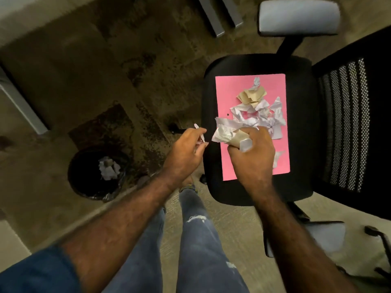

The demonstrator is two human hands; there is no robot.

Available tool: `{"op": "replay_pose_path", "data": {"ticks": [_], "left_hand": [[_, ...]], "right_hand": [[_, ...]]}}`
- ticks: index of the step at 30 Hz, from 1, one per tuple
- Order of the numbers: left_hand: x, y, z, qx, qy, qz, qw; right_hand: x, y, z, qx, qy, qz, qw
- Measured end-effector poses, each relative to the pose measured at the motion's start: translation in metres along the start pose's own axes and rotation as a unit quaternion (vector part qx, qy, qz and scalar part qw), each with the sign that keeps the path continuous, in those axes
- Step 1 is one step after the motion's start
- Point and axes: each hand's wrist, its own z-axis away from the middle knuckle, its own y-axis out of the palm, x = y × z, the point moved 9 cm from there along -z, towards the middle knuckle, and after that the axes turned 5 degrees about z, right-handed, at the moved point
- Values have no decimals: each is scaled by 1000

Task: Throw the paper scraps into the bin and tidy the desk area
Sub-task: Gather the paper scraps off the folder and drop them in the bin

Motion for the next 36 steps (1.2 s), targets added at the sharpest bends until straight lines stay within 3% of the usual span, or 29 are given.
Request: {"op": "replay_pose_path", "data": {"ticks": [16, 36], "left_hand": [[151, -114, 88, -186, -116, 22, 976], [316, -186, 241, -301, -288, 29, 909]], "right_hand": [[88, 189, 52, 140, -151, 60, 977], [161, 404, 177, 322, -304, 158, 882]]}}
